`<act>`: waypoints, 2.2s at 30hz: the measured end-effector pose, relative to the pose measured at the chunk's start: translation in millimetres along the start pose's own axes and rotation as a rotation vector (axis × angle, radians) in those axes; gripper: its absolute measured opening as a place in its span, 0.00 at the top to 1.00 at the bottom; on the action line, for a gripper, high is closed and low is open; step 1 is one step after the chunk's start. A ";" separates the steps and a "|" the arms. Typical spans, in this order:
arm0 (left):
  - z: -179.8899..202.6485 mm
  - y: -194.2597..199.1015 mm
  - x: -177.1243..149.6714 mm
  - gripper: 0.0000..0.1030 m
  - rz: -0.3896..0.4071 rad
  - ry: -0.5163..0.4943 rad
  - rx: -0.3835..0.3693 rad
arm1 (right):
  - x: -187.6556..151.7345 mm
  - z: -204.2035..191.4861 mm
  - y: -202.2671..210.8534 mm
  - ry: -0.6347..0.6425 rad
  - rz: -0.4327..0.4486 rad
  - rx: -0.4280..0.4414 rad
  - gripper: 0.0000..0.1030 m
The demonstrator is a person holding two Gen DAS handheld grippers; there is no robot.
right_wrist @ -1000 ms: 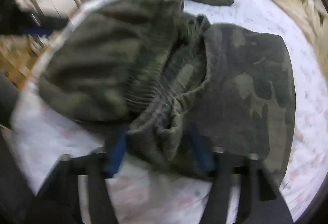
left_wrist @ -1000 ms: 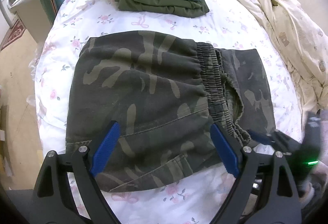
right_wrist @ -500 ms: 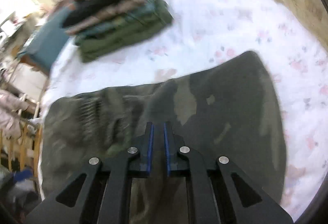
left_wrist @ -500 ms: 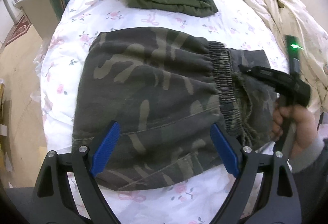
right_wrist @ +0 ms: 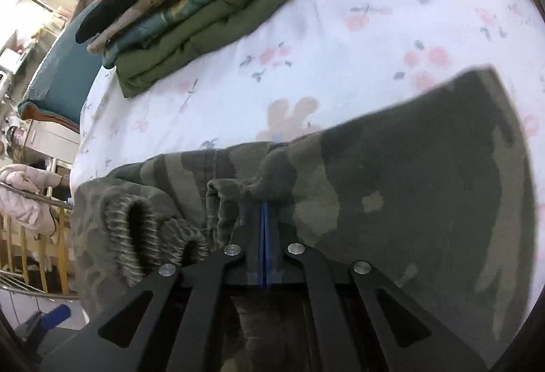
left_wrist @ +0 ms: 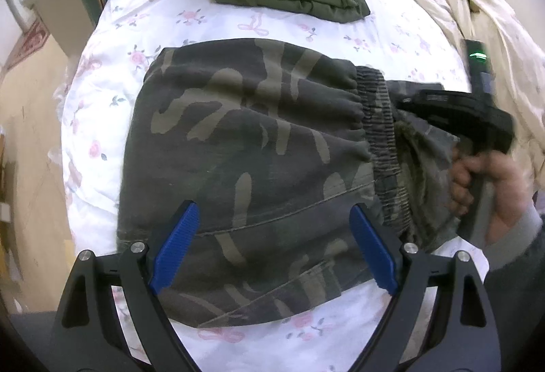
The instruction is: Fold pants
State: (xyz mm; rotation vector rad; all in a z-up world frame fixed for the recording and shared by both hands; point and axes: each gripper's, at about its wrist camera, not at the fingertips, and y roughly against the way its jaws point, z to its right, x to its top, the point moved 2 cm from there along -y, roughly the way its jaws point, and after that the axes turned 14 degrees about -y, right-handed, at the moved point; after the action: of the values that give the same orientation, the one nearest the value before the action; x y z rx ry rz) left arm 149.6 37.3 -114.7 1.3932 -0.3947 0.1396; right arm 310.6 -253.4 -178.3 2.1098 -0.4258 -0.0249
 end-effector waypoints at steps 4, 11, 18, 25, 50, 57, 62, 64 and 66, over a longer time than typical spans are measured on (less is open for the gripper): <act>3.3 7.9 7.8 0.15 0.039 -0.005 0.039 | -19.1 23.0 81.2 -0.049 0.089 0.061 0.94; 16.4 9.2 10.2 0.15 0.061 -0.025 0.046 | -93.9 137.1 157.5 -0.356 0.224 -0.025 0.37; 29.1 3.5 5.6 0.15 0.058 -0.076 0.075 | -131.1 199.2 122.3 -0.593 0.146 0.139 0.39; 47.1 2.8 35.3 0.15 0.013 -0.102 0.054 | -129.6 133.5 149.5 -0.315 0.271 0.124 0.87; 158.5 -27.5 170.5 0.93 -0.136 -0.492 -0.174 | -169.5 -32.8 167.1 0.379 0.273 0.335 0.89; 40.6 34.9 156.4 0.93 -0.045 -0.404 -0.140 | -202.8 -130.6 147.0 0.550 0.199 0.365 0.89; -58.2 20.7 118.9 0.93 -0.062 -0.290 -0.091 | -240.1 -197.7 77.3 0.646 0.070 0.283 0.89; -91.4 -3.1 104.3 0.92 -0.079 -0.252 -0.077 | -254.7 -216.2 42.3 0.679 0.032 0.231 0.89; -113.5 -37.6 91.3 0.91 -0.126 -0.188 -0.073 | -267.8 -226.5 6.2 0.717 -0.008 0.160 0.89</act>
State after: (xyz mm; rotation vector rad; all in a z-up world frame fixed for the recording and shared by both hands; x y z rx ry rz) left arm 267.9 128.8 -131.6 1.3592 -0.4619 -0.1085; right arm 98.6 11.3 -88.4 2.1053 0.0159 0.7584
